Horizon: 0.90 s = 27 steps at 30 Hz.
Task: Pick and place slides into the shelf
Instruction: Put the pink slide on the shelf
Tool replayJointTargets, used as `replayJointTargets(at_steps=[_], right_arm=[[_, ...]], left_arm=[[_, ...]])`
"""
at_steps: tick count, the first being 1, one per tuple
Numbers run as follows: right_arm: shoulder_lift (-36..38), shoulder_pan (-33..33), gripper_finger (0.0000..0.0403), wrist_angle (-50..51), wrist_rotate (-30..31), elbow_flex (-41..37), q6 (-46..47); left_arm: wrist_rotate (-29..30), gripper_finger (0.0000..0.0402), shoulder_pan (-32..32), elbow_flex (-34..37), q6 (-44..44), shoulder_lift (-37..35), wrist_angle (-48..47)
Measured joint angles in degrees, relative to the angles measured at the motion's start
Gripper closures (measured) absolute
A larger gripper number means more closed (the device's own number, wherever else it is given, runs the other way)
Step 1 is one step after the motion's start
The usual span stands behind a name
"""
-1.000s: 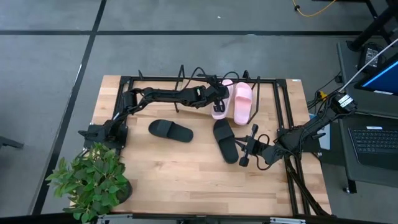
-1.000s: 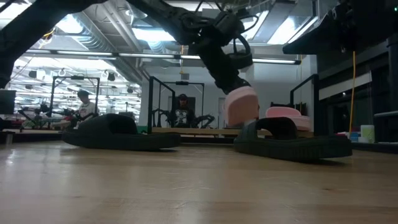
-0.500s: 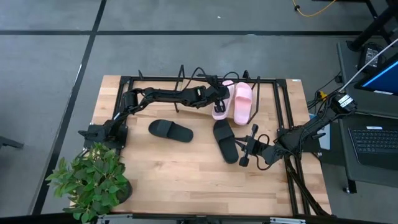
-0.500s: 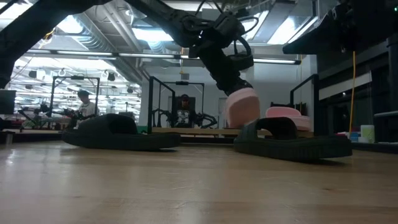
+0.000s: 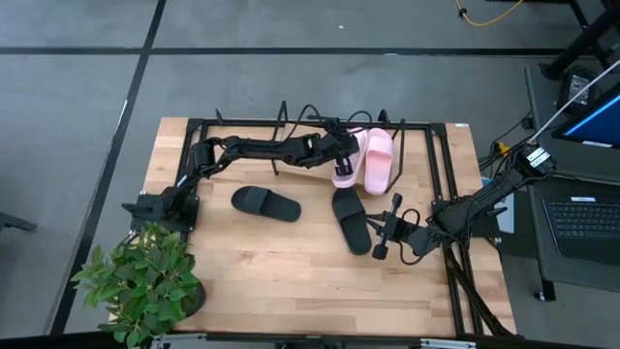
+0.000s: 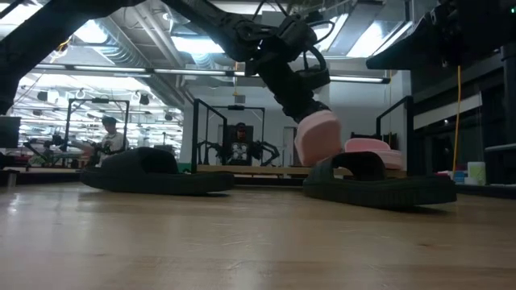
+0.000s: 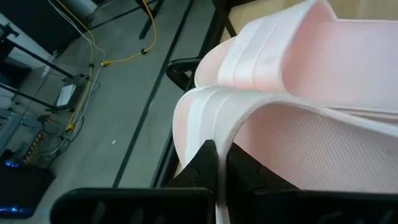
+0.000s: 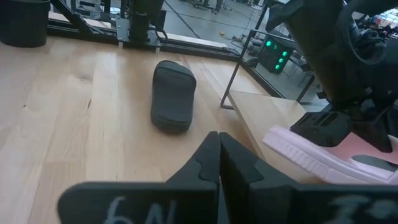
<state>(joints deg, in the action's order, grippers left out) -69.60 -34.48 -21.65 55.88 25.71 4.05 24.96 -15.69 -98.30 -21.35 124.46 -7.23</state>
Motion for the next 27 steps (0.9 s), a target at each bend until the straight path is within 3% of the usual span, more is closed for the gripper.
replayJointTargets(at_steps=[16, 27], right_arm=[[0.0, 0.0, 0.0397, -0.1, 0.0, 0.0, 0.0], [0.0, 0.0, 0.0397, -1.3, 0.0, 0.0, 0.0]], left_arm=[[0.6, 0.0399, -1.1, 0.0, 0.4, 0.0, -1.3], [-2.0, 0.0399, -1.1, -0.2, 1.6, 1.8, -1.4]])
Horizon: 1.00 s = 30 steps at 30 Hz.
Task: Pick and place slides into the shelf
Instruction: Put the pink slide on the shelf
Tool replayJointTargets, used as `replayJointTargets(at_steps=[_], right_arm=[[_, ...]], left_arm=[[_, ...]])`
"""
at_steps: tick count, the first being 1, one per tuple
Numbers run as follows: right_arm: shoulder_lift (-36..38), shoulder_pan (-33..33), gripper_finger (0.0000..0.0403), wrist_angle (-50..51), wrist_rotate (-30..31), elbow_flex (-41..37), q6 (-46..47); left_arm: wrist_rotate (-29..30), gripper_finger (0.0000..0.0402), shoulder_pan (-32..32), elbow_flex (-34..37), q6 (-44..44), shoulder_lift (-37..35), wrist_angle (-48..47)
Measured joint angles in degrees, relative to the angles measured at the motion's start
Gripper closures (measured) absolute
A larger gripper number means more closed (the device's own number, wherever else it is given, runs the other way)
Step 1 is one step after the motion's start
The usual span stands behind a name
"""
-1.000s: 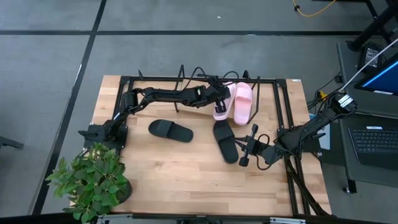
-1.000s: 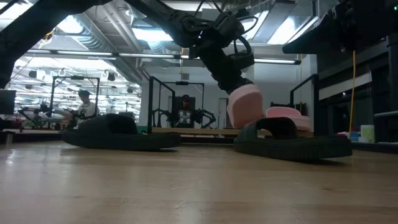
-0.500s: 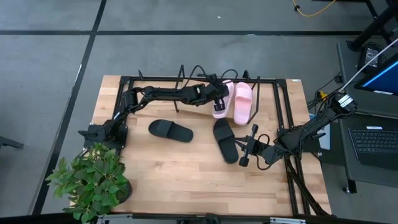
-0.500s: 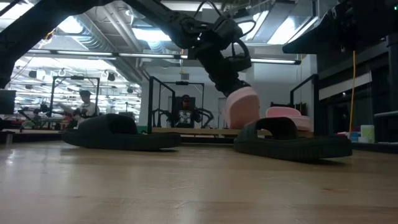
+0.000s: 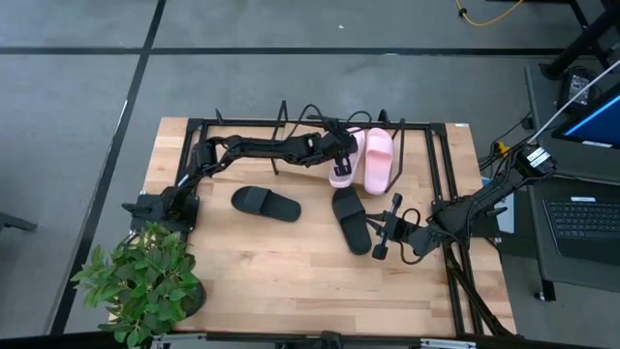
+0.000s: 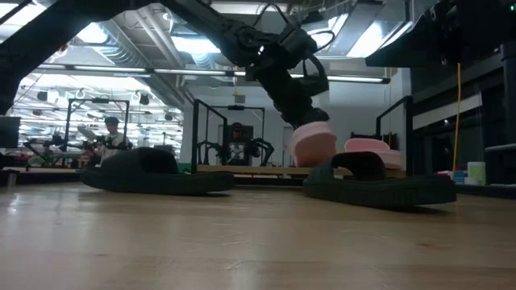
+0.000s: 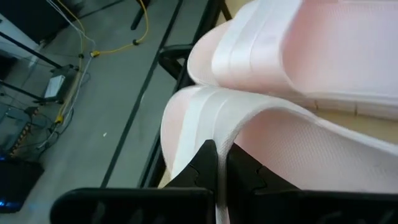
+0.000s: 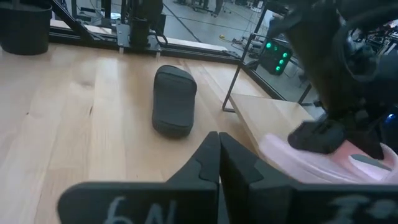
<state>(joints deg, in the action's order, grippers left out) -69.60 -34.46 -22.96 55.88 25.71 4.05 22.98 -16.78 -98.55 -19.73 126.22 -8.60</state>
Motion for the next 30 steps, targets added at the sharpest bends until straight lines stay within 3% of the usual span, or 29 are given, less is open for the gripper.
replayJointTargets(at_steps=[22, 30], right_arm=[[0.0, 0.0, 0.0397, -1.2, 0.0, 0.0, -1.7], [0.0, 0.0, 0.0397, -1.2, 0.0, 0.0, -1.6]], left_arm=[[0.0, 0.0389, 0.0, 0.2, -0.2, 1.2, 0.5], [-0.2, 0.0367, 0.0, 0.2, -0.1, 1.2, 0.7]])
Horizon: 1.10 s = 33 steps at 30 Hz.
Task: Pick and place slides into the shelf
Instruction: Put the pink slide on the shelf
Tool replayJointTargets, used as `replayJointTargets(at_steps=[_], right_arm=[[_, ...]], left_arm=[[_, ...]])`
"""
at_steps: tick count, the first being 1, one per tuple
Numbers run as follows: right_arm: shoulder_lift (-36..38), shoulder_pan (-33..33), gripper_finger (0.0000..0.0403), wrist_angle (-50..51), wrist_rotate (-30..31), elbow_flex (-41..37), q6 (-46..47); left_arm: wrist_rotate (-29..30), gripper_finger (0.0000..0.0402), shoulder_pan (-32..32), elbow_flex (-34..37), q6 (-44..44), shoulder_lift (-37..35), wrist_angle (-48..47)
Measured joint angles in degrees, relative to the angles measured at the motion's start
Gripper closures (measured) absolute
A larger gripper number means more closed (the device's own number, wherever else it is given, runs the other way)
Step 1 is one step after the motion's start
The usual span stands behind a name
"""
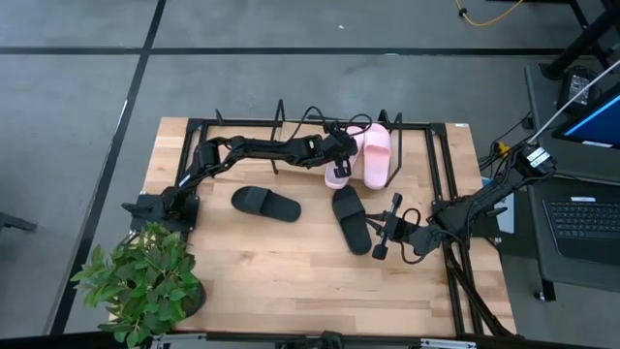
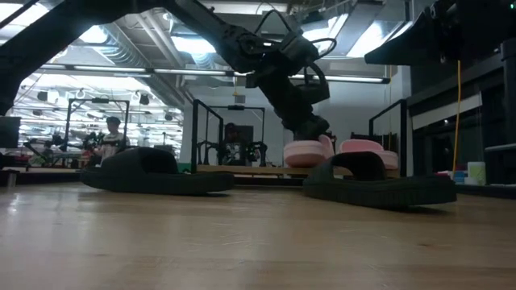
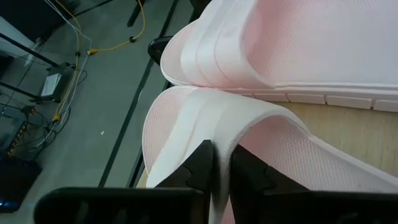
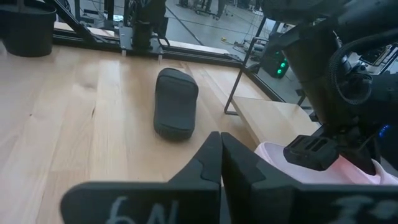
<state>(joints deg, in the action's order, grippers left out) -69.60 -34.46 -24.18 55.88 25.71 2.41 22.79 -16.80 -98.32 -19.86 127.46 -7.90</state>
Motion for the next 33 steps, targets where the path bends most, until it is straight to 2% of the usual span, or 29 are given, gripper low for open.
replayJointTargets(at_steps=[9, 22, 33], right_arm=[[0.0, 0.0, 0.0397, 0.0, 0.0, 0.0, 0.0], [0.0, 0.0, 0.0397, 0.0, -2.1, 0.0, 0.3], [0.0, 0.0, 0.0397, 0.0, -2.2, 0.0, 0.2]], left_arm=[[0.0, 0.0341, 0.0, 0.0, -0.1, 0.1, 0.9], [-1.1, 0.0257, 0.3, 0.1, -0.3, 0.1, 0.9], [1.7, 0.0246, 2.4, 0.1, -7.6, 0.1, 0.8]])
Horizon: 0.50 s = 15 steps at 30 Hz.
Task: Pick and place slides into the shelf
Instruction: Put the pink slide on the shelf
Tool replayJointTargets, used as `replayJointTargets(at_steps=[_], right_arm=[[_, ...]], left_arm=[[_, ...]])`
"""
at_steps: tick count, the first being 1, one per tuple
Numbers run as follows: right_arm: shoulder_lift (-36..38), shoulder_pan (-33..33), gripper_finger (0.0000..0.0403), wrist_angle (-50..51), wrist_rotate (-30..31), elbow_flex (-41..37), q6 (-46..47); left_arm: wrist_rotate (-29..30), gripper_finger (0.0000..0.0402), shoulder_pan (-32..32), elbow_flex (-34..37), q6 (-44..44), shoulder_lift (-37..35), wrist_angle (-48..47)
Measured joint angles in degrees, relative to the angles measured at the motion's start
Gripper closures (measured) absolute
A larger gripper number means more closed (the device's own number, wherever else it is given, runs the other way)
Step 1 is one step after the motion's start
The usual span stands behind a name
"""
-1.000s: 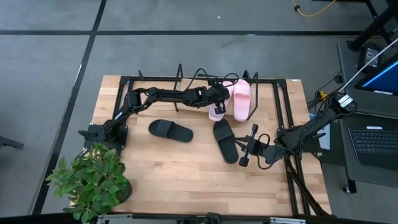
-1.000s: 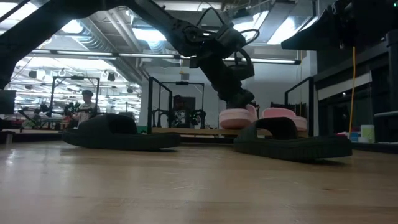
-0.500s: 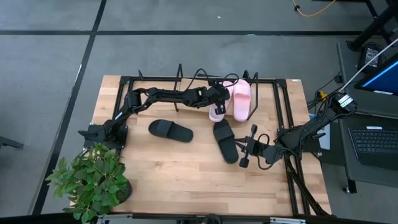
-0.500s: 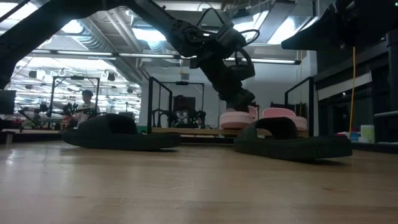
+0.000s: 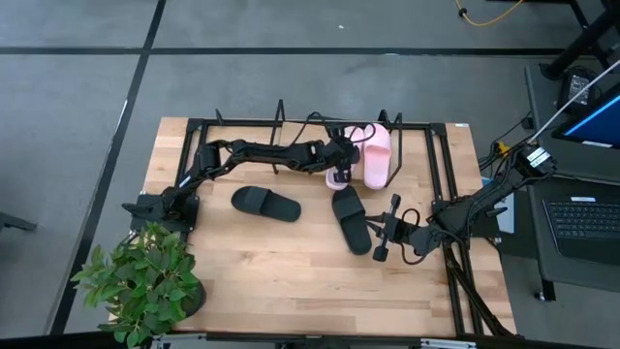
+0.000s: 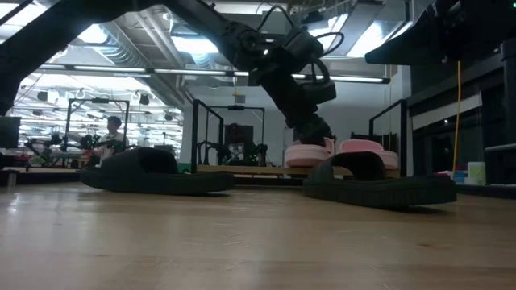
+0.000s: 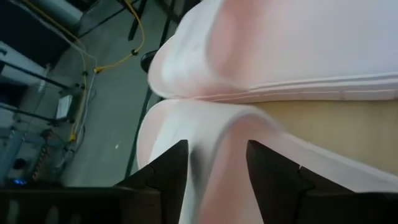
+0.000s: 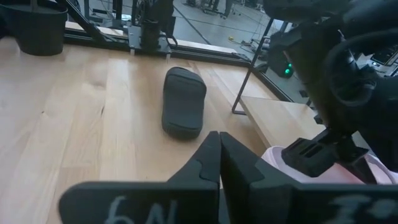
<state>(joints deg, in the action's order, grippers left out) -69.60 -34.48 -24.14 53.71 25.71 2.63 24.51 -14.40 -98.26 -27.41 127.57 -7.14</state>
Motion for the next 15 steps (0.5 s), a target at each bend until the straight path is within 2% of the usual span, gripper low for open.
replayJointTargets(at_steps=[15], right_arm=[[0.0, 0.0, 0.0397, 0.0, -1.1, 0.0, 0.1]], left_arm=[[3.9, 0.0246, 1.1, 0.0, -4.7, 0.0, -1.3]])
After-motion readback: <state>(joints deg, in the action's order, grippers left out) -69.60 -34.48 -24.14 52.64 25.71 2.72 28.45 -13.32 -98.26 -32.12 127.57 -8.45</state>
